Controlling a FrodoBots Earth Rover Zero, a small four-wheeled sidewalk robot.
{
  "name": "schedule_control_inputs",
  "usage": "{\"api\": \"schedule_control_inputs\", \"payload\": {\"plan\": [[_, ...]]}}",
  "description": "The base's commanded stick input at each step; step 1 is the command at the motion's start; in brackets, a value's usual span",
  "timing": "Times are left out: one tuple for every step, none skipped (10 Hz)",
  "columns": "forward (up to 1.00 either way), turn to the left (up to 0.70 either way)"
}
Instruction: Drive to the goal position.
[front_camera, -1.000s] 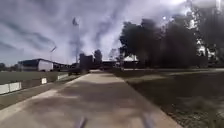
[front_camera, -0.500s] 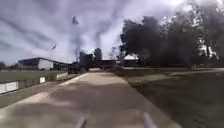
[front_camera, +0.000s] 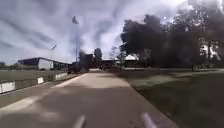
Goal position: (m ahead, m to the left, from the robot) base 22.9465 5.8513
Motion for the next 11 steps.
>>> {"api": "schedule_control_inputs", "payload": {"plan": [[1.00,0.00],[1.00,0.00],[1.00,0.00],[1.00,0.40],[1.00,0.40],[1.00,0.40],[1.00,0.27],[1.00,0.10],[1.00,0.00],[1.00,0.00],[1.00,0.00]]}}
